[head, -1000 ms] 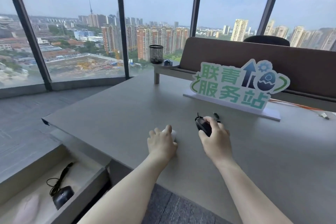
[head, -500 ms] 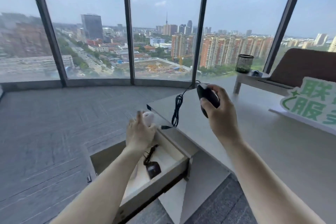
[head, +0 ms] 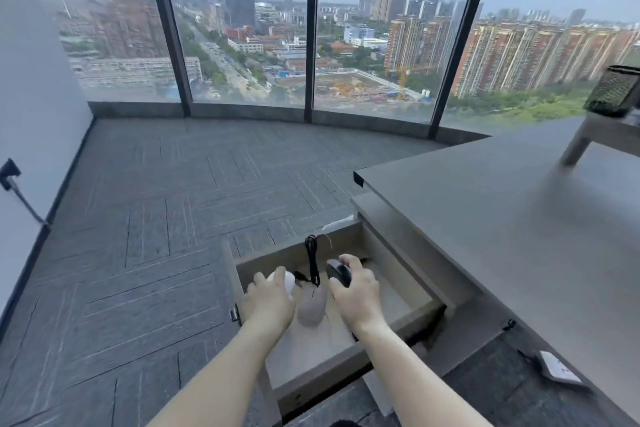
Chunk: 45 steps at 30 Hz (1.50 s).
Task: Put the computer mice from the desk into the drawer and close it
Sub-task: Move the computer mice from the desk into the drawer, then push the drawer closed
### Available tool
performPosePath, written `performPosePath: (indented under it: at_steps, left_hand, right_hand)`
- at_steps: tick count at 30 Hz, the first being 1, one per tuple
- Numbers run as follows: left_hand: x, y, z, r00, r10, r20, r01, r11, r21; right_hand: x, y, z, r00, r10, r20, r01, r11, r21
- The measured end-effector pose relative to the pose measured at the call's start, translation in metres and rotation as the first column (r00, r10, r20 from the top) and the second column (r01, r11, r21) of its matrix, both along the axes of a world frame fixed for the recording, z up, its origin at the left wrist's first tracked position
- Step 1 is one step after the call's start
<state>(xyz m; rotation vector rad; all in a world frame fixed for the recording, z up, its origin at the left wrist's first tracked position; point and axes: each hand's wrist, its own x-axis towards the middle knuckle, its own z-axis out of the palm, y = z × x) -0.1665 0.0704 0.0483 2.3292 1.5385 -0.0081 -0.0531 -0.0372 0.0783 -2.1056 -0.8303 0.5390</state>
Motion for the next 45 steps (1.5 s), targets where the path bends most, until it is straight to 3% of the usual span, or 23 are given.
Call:
performPosePath:
  at_steps: [7,16,19,24,29,31,34,37,39,42,45]
  left_hand:
    - [0.028,0.012,-0.042,0.975,0.021,-0.223,-0.061,0.983,-0.174]
    - [0.032,0.016,-0.059,0.962,-0.02,-0.272,-0.061,0.956,-0.287]
    - [0.028,0.013,-0.042,0.979,-0.009,-0.202,-0.035,0.976,-0.214]
    - [0.003,0.006,-0.007,0.996,-0.053,0.068,0.051,0.998,0.019]
    - [-0.047,-0.006,0.004,0.863,0.039,0.504,-0.099,0.991,0.092]
    - [-0.066,-0.014,0.004,0.795,0.153,0.587,-0.198,0.98,0.013]
    - [-0.091,-0.028,-0.002,0.703,0.36,0.614,-0.278,0.933,-0.229]
    - [-0.104,-0.041,-0.012,0.643,0.473,0.603,-0.226,0.869,-0.441]
    - [-0.105,-0.049,-0.013,0.556,0.55,0.623,-0.137,0.8,-0.584]
    - [-0.101,-0.058,-0.008,0.484,0.595,0.641,-0.058,0.753,-0.656]
    - [-0.092,-0.061,-0.003,0.479,0.598,0.643,-0.029,0.743,-0.669]
  right_hand:
    - [-0.001,0.029,-0.057,0.997,0.072,-0.018,-0.073,0.901,-0.428]
    - [-0.004,0.033,-0.08,0.98,0.193,0.057,-0.118,0.779,-0.615]
    - [-0.005,0.027,-0.067,0.967,0.216,0.135,-0.105,0.821,-0.561]
    - [-0.014,0.001,-0.036,0.956,0.208,0.207,-0.142,0.945,-0.294]
    - [-0.048,-0.038,-0.029,0.959,0.196,0.206,-0.175,0.978,-0.116]
    - [-0.066,-0.053,-0.031,0.96,0.202,0.192,-0.191,0.979,-0.075]
    - [-0.095,-0.072,-0.033,0.961,0.24,0.14,-0.232,0.97,-0.071]
    - [-0.118,-0.085,-0.035,0.954,0.288,0.079,-0.278,0.953,-0.123]
    - [-0.128,-0.088,-0.036,0.949,0.302,0.089,-0.287,0.946,-0.152]
    - [-0.132,-0.085,-0.035,0.942,0.288,0.17,-0.262,0.952,-0.161]
    - [-0.126,-0.083,-0.033,0.942,0.271,0.199,-0.249,0.96,-0.126]
